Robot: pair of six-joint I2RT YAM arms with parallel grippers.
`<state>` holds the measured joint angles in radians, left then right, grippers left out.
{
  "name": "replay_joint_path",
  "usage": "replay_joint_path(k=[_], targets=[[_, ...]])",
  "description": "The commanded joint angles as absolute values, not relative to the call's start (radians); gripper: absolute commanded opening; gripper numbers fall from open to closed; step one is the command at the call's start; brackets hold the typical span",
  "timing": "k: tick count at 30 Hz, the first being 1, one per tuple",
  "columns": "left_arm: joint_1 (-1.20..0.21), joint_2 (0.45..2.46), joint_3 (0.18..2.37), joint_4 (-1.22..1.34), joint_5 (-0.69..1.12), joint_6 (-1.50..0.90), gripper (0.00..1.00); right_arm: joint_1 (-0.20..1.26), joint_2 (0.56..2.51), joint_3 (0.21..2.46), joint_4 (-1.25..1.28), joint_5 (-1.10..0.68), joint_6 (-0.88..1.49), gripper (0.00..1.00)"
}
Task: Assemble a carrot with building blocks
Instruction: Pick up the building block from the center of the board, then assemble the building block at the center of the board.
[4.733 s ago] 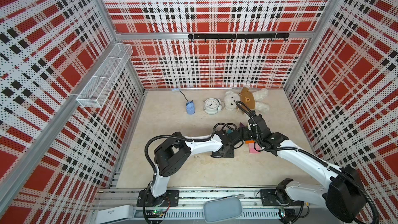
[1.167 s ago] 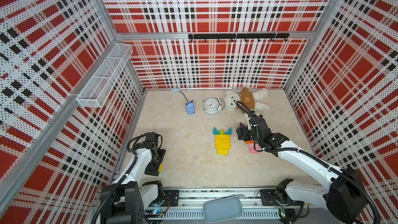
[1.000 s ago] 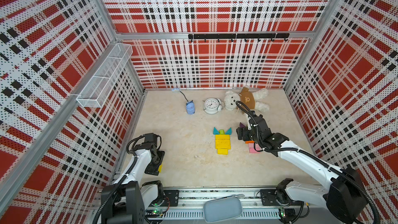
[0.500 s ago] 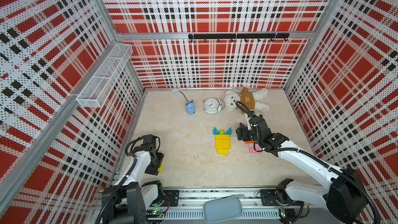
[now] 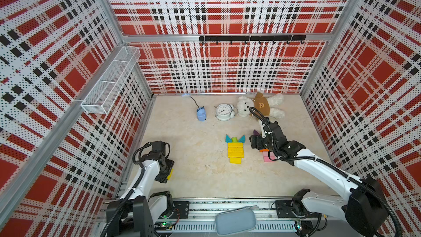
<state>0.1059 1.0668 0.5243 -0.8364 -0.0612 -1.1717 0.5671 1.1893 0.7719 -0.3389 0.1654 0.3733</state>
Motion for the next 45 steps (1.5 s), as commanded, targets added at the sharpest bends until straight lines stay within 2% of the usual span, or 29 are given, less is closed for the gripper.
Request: replay_joint_path(k=[1, 7, 15, 24, 31, 35, 45], targets=[[0.021, 1.076, 0.594, -0.828, -0.103, -1.144, 0.62, 0.566, 1.187, 0.770, -0.297, 0.166, 0.359, 0.87], [-0.265, 1.182, 0.753, -0.851, -0.204, -1.101, 0.63, 0.565, 1.168, 0.753, -0.287, 0.200, 0.368, 0.87], [-0.693, 1.422, 1.004, -0.930, -0.279, -1.086, 0.63, 0.566, 1.175, 0.751, -0.298, 0.272, 0.374, 0.86], [-0.992, 1.655, 1.242, -0.918, -0.255, -1.018, 0.62, 0.558, 1.121, 0.727, -0.321, 0.418, 0.415, 0.86], [-1.108, 1.815, 1.350, -0.897, -0.224, -0.995, 0.63, 0.478, 0.998, 0.668, -0.316, 0.427, 0.483, 0.86], [-1.115, 1.888, 1.373, -0.869, -0.172, -0.994, 0.64, 0.445, 0.940, 0.636, -0.299, 0.402, 0.499, 0.85], [-1.111, 1.954, 1.387, -0.816, -0.138, -1.009, 0.65, 0.443, 0.942, 0.642, -0.299, 0.374, 0.495, 0.86]])
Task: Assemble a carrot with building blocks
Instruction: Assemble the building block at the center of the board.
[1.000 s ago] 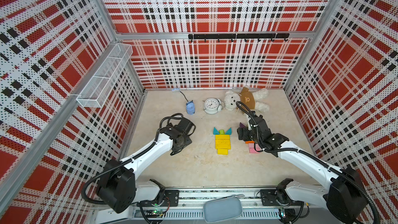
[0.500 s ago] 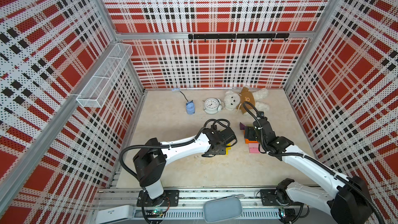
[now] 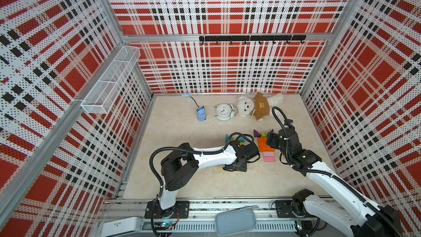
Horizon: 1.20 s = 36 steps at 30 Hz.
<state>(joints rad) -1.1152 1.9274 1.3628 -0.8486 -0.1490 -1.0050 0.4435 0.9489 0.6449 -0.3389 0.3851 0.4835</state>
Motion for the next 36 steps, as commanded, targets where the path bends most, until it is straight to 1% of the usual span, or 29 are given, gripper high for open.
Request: replay_joint_path(k=[1, 13, 36], targets=[[-1.107, 1.960, 1.385, -0.810, -0.134, -1.011, 0.65, 0.442, 0.940, 0.641, -0.296, 0.373, 0.494, 0.86], [-1.078, 1.965, 1.358, -0.795, -0.127, -1.003, 0.65, 0.442, 0.931, 0.635, -0.287, 0.360, 0.491, 0.86], [-1.044, 1.995, 1.370, -0.788, -0.120, -0.956, 0.68, 0.442, 0.933, 0.633, -0.275, 0.332, 0.489, 0.86]])
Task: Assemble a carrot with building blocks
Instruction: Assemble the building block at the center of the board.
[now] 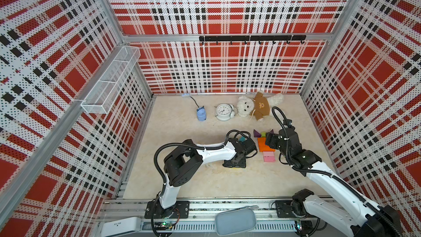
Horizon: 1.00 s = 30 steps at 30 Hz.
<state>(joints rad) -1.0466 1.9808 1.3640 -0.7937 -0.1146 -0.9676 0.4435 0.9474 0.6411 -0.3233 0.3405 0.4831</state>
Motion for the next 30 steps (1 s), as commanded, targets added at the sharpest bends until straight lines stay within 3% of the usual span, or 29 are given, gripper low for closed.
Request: replay_joint_path(k=[1, 30], targets=[[-1.045, 1.997, 1.370, -0.788, -0.120, -0.956, 0.68, 0.442, 0.933, 0.632, -0.275, 0.329, 0.488, 0.86], [-1.045, 1.999, 1.385, -0.764, -0.090, -0.977, 0.72, 0.442, 0.939, 0.637, -0.272, 0.305, 0.484, 0.87]])
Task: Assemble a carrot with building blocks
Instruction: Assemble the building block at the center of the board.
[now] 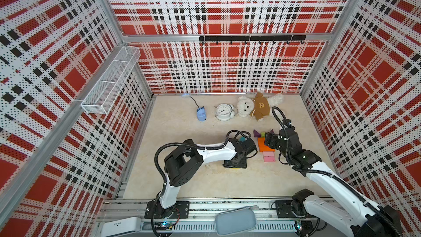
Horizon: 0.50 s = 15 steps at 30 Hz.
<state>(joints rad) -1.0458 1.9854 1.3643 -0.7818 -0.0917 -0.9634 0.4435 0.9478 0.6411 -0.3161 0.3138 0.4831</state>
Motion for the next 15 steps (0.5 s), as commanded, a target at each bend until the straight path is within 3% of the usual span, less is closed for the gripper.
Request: replay_joint_path(k=[1, 12, 15], targets=[[-1.044, 1.997, 1.386, -0.764, -0.091, -0.977, 0.72, 0.442, 0.939, 0.636, -0.273, 0.306, 0.484, 0.88], [-1.027, 1.966, 1.360, -0.769, -0.109, -0.985, 0.73, 0.442, 0.940, 0.636, -0.270, 0.300, 0.483, 0.88], [-1.028, 1.950, 1.355, -0.771, -0.112, -0.985, 0.77, 0.443, 0.940, 0.635, -0.264, 0.293, 0.480, 0.88]])
